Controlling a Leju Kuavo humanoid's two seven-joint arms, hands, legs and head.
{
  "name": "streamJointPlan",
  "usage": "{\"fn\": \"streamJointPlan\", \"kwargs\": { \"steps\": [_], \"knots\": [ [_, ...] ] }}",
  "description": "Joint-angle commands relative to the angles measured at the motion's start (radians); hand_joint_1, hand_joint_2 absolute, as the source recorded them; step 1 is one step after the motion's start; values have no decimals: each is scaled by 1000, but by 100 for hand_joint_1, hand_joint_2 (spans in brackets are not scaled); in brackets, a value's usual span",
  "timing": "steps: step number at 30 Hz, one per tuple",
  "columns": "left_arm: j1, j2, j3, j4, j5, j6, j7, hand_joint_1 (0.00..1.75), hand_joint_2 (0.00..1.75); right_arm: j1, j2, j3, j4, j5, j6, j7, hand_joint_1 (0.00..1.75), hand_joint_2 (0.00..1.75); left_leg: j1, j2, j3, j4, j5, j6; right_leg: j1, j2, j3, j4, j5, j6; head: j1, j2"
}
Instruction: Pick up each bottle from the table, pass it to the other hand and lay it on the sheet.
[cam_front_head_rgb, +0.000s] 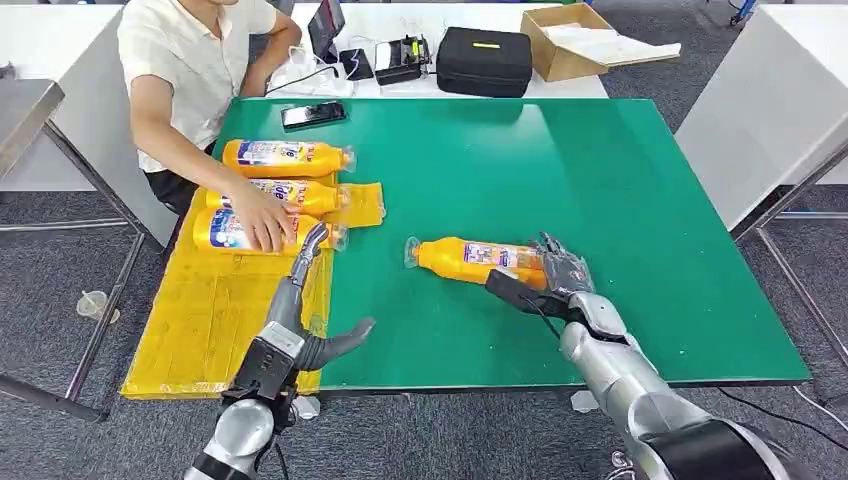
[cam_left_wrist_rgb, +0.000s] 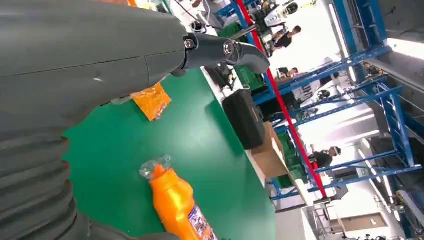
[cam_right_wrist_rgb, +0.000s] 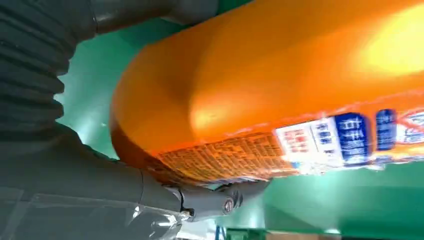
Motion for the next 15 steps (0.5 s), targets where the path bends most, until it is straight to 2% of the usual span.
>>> {"fn": "streamJointPlan", "kwargs": {
  "steps": [1,6,10,15],
  "knots": [
    [-31,15,16,64,5,1,-7,0,175,-3,-5,8,101,-34,32,-68,175,175,1,0,3,-1,0,0,2,-2,3,-2,0,-4,0,0],
    [-41,11,11,76,15,-4,-24,0,175,20,8,-35,76,-126,21,-199,175,175,1,0,3,-1,0,0,2,-1,4,-2,1,-4,0,0],
    [-47,9,9,74,14,-5,-23,0,175,17,15,-36,75,-130,18,-202,175,175,2,1,4,0,-1,0,3,-1,4,-1,0,-6,0,0],
    [-37,4,17,59,24,-1,-30,0,175,47,46,-95,29,-238,-48,-319,175,175,1,2,3,-1,0,0,3,0,3,-1,1,-5,0,0]
  ]
}}
